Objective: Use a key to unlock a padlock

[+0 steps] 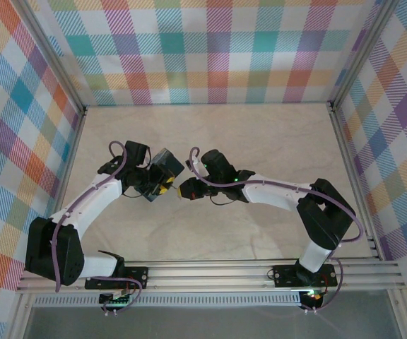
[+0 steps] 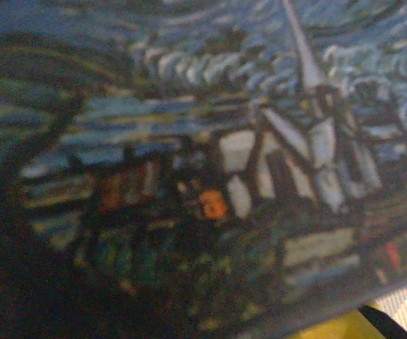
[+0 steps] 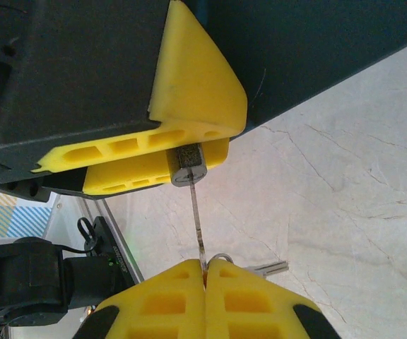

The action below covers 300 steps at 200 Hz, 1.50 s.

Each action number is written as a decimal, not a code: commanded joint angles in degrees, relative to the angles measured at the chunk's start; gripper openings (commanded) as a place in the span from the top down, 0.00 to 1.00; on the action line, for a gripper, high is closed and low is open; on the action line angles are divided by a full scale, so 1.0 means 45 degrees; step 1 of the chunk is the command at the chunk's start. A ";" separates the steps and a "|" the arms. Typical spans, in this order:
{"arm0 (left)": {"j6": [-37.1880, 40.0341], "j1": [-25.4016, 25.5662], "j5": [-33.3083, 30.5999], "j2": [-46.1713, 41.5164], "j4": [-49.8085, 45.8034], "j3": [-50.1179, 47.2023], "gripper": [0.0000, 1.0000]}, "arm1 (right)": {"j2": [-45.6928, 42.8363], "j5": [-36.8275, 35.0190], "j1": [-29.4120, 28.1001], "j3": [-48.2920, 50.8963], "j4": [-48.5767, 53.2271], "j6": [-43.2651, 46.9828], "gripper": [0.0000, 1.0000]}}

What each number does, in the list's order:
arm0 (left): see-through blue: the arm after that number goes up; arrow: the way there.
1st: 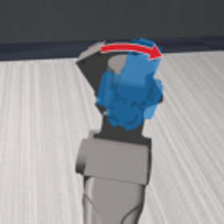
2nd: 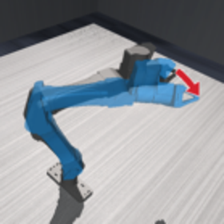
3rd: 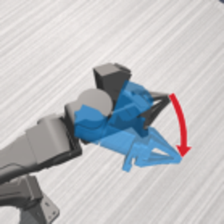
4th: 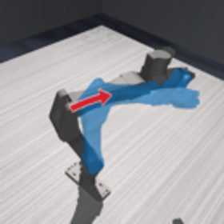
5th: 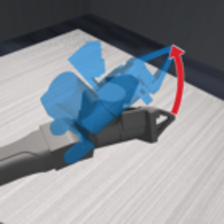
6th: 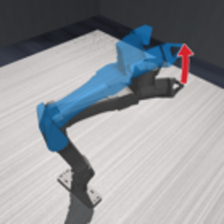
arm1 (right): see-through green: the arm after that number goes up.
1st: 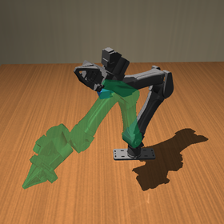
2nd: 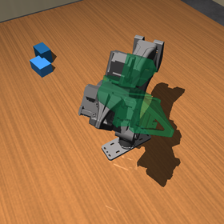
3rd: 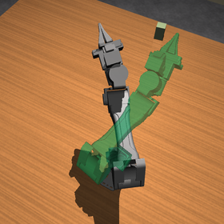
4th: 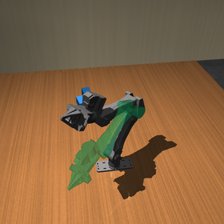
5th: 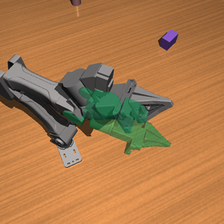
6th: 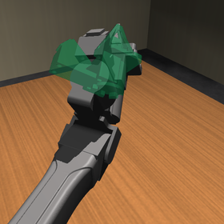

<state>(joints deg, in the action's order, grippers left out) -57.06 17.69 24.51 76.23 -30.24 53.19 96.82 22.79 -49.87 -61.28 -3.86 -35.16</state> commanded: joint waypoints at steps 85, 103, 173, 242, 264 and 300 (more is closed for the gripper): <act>0.0463 0.0092 0.1333 0.0428 0.0011 0.0620 0.87 | 0.0077 -0.0062 -0.0176 -0.0317 -0.1197 0.0220 1.00; 0.0509 0.0055 0.1234 0.0462 -0.0144 0.0773 0.87 | 0.0032 -0.0188 -0.0178 -0.0302 -0.0975 0.0353 1.00; 0.0151 -0.0024 0.1389 0.0506 0.0211 0.0553 0.88 | -0.0505 -0.0170 -0.0169 0.0706 -0.1219 0.0444 1.00; 0.0487 -0.0045 0.1410 0.0347 -0.0191 0.0678 0.88 | -0.0562 -0.0358 -0.0174 0.0345 -0.1001 0.0921 1.00; 0.0466 -0.0045 0.1462 0.0281 -0.0146 0.0616 0.88 | -0.0453 -0.0449 -0.0169 0.0202 -0.0901 0.0921 1.00; 0.0433 -0.0149 0.1544 0.0259 -0.0175 0.0701 0.88 | -0.0463 -0.0691 -0.0161 0.0105 -0.0354 0.0975 1.00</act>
<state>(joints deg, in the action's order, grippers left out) -55.90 17.67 28.67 79.11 -30.04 54.65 94.98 21.43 -50.30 -58.30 -5.08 -32.10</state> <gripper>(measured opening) 0.324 0.047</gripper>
